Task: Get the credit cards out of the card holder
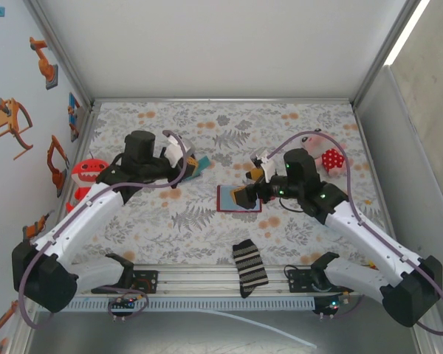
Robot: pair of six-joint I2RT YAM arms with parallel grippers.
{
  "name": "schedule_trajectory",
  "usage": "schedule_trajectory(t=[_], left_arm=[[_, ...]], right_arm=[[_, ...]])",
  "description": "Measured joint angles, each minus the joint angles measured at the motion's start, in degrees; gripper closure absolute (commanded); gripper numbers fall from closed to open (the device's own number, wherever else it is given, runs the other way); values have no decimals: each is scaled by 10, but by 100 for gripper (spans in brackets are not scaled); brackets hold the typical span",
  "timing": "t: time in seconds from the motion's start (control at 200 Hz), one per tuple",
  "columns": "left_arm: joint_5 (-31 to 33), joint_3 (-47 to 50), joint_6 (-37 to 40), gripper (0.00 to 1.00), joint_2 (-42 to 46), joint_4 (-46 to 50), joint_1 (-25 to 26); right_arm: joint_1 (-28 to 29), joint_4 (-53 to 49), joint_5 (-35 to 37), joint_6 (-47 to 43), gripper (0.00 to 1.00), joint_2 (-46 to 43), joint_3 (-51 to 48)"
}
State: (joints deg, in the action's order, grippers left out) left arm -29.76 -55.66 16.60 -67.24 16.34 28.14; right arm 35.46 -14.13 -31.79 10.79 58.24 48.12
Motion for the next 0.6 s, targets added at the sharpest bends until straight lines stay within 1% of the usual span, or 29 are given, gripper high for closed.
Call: schedule_trajectory(t=[0.185,0.386,0.471,0.601], left_arm=[[1,7,47,100,-26,-41,-74],[-53,4,77,97,-104,-97,-156],[-67,-14,92,97,-137,-98,-174],[-84,-60,126,97,-187,-88,-180]], right_arm=[[0,-6,106,14,1,-3,0],[0,-7,190,29,1,-9,0],[0,-7,214,34,1,-15,0],[0,-6,249,45,1,-24,0]])
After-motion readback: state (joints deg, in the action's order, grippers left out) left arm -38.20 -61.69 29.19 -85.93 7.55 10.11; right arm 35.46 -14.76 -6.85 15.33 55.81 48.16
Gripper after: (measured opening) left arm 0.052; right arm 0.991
